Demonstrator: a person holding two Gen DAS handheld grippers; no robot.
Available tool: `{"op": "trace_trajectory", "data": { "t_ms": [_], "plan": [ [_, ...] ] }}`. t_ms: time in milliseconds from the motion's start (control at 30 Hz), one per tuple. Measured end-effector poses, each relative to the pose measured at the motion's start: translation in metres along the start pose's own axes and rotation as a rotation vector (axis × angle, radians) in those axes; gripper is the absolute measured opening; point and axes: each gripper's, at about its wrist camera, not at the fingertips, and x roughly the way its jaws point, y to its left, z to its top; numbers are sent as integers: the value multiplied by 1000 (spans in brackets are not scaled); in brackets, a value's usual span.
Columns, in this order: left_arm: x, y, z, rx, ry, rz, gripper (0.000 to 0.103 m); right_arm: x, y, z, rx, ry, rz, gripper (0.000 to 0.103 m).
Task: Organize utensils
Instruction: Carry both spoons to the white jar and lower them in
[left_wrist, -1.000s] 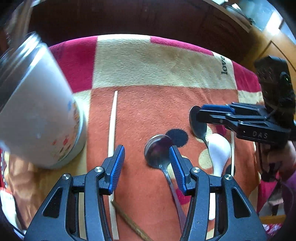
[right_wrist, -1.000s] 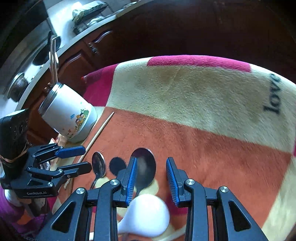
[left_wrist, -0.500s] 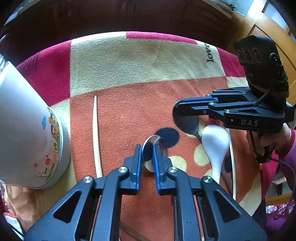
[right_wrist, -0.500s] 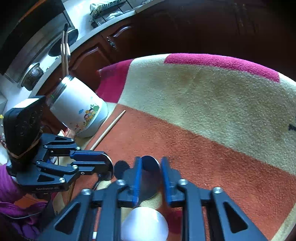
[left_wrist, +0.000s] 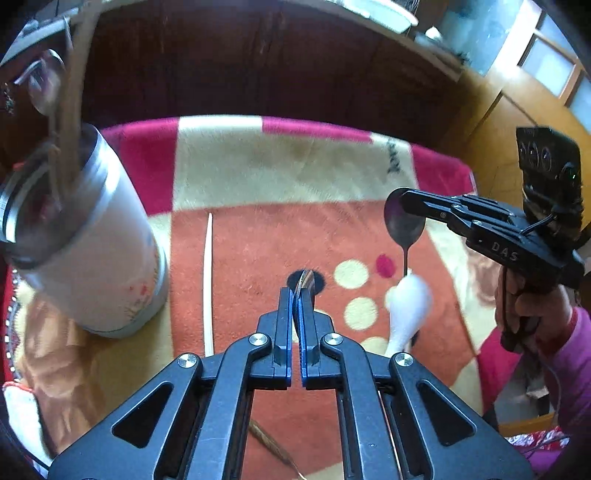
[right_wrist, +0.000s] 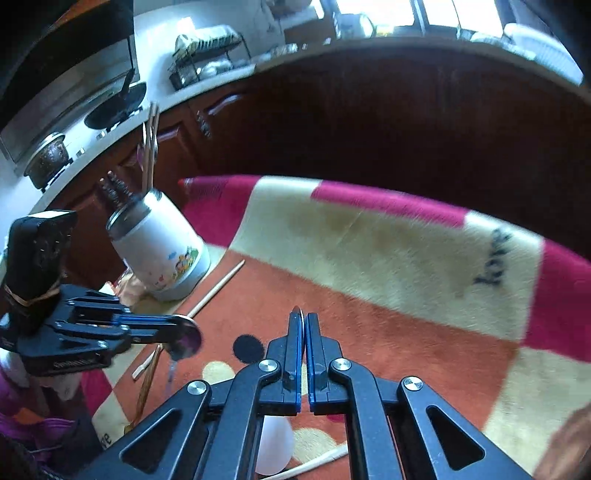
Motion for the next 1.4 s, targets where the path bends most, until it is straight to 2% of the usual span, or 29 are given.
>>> {"op": "trace_trajectory", "data": {
  "t_ms": [200, 367, 533, 800, 1067, 1233, 1400],
  "plan": [
    [-36, -4, 6, -12, -73, -4, 1, -39, 0, 14, 28, -97, -113, 2],
    [-62, -2, 8, -28, -126, 14, 1, -61, 1, 29, 70, -155, -116, 2],
    [-81, 3, 13, -39, -164, 45, 1, -72, 25, 49, 56, -206, -89, 2],
    [-114, 26, 25, -66, -233, 100, 1, -66, 68, 84, 55, -266, -40, 2],
    [-150, 71, 45, -118, -317, 184, 1, -50, 109, 120, 42, -309, 6, 2],
    [-165, 105, 62, -171, -362, 252, 1, -35, 126, 139, 38, -328, 15, 1],
    [-170, 120, 81, -192, -415, 305, 1, -19, 135, 159, 48, -356, 0, 2]
  ]
}}
